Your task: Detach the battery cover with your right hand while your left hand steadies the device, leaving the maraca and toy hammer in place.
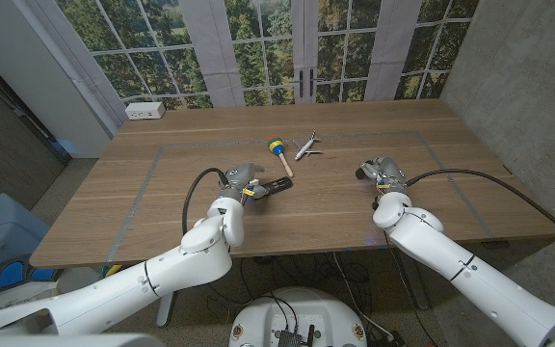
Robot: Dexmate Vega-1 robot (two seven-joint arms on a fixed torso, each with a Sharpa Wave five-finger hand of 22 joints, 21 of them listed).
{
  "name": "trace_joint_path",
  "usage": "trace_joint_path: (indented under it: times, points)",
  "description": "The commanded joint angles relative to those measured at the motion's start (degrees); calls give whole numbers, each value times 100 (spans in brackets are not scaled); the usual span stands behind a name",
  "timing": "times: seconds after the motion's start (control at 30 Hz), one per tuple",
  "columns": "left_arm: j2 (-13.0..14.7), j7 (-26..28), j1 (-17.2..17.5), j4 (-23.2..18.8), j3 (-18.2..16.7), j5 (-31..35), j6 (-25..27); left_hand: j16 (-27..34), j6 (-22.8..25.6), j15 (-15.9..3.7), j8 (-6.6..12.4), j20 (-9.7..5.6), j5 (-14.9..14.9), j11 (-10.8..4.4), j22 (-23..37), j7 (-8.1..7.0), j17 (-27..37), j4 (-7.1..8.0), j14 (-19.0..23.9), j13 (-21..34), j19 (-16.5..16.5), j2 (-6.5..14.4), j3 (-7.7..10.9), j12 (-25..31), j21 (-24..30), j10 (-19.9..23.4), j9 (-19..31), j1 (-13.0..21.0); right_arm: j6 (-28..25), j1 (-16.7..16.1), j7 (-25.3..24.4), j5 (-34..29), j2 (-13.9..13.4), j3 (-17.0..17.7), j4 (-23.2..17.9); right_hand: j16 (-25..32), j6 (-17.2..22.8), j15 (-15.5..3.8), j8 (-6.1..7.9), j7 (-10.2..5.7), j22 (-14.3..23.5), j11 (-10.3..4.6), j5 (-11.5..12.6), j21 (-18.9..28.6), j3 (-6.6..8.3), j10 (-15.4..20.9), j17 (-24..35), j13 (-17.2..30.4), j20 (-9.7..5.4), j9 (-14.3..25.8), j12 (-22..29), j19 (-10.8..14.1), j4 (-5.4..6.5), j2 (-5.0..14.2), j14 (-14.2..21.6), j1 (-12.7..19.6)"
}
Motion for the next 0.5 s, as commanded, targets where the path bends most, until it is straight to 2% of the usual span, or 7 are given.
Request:
trace_joint_path:
  times: [0.03,0.13,0.17,0.27,0.37,0.43,0.5]
  points:
    - [-33,283,246,-58,-117,187,-192,-11,-515,-143,-8,72,-23,114,0,-37,-147,6,-426,-59,-207,-16,-124,2,-258,-496,-23,-171,-49,-71,-155,-118,6,-21,-37,-741,-243,-29,-31,-38,23,100,13,-92,60,-515,-578,-202,58,-92,-543,-186,-78,-85,-691,-115]
    - [-67,449,375,-59,-206,208,-328,-21,-844,-17,-3,121,-42,181,0,-29,-257,27,-723,-94,-385,-19,-200,-13,-459,-894,-36,-308,-86,-99,-205,-186,-11,-41,-66,-1296,-531,111,-66,-64,17,189,3,-221,32,-965,-946,-323,112,-172,-928,-529,-108,-185,-1388,-144]
    - [-87,535,432,-53,-250,211,-390,-20,-869,-7,1,130,-42,197,0,-36,-269,34,-756,-97,-399,-13,-209,-8,-481,-932,-38,-333,-106,-107,-223,-212,-16,-50,-77,-1418,-604,230,-71,-62,14,204,-4,-255,-2,-1056,-1009,-350,133,-191,-1013,-604,-112,-228,-1601,-157]
    - [-125,752,583,-38,-362,228,-588,-13,-913,0,6,145,-46,206,0,-39,-288,47,-794,-102,-430,-10,-228,-2,-521,-992,-39,-378,-110,-151,-223,-225,-40,-36,-120,-1772,-902,408,-110,-46,-1,284,-36,-430,-150,-1684,-1179,-456,234,-267,-1427,-961,-130,-393,-2280,-169]
    - [-173,960,724,-17,-460,262,-767,-4,-965,-2,13,150,-49,137,1,-53,-313,64,-834,-109,-444,-3,-252,8,-564,-1063,-41,-440,14,-238,-231,-227,-88,11,-161,-2092,-1217,622,-122,-12,-28,380,-59,-725,-342,-2129,-1341,-564,426,-349,-1759,-1450,-108,-546,-2911,-210]
    - [-204,1089,822,-4,-538,263,-905,3,-1038,8,2,143,-49,138,1,-61,-325,80,-858,-112,-457,8,-266,17,-593,-1094,-42,-487,182,-313,-240,-215,-120,60,-169,-2381,-1454,769,-141,18,-43,470,-46,-997,-471,-2367,-1491,-655,562,-420,-1971,-1807,-74,-575,-3449,-263]
    - [-226,1228,916,23,-612,268,-1072,12,-1264,26,-14,141,-43,177,3,-95,-371,87,-954,-122,-484,39,-290,20,-683,-1270,-45,-564,353,-382,-276,-241,-150,86,-169,-2594,-1721,849,-164,6,-52,541,-27,-1267,-567,-2674,-1647,-763,662,-497,-2207,-2077,-45,-552,-3756,-302]
